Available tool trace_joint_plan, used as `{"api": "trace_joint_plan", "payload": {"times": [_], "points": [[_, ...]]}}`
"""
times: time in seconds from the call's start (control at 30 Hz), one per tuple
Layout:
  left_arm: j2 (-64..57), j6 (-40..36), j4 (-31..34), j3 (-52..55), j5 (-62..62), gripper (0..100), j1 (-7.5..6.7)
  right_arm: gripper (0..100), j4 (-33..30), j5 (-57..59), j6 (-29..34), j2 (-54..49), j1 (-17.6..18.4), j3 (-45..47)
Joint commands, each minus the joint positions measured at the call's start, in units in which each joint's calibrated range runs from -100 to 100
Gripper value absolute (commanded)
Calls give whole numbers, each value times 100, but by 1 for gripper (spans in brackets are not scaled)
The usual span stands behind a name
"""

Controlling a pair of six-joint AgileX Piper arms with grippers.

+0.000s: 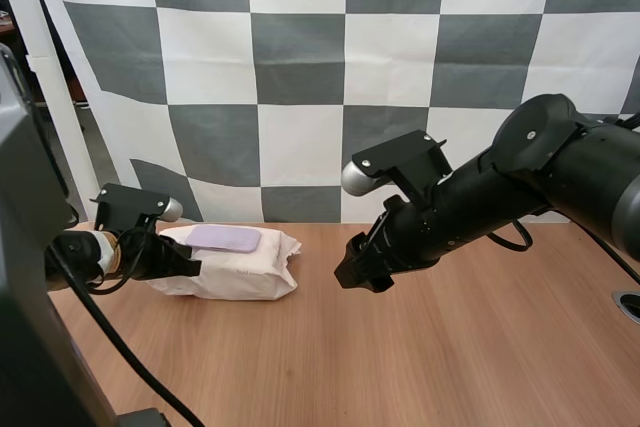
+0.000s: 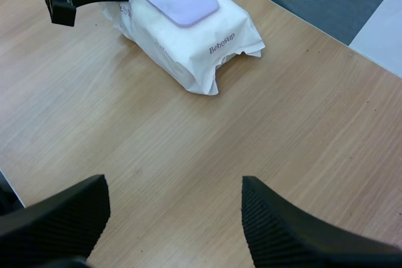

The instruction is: Open the wet wipes lid

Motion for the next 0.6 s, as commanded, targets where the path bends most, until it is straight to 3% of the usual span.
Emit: {"api": "trace_joint_plan", "payload": {"times": [0.0, 0.17, 0.4, 0.47, 0.57], "points": [[0, 6, 59, 56, -1158, 0, -5, 100, 4, 16, 5, -1, 3, 6], [0, 49, 59, 221, -2270, 0, -5, 100, 4, 16, 5, -1, 3, 6], [0, 253, 59, 542, -2689, 0, -16, 100, 4, -15, 5, -1, 3, 6], [0, 428, 59, 733, -2580, 0, -96, 100, 4, -13, -17, -1, 3, 6], [0, 713, 59, 1054, -2278, 0, -363, 100, 4, -196, -65, -1, 3, 6]]}}
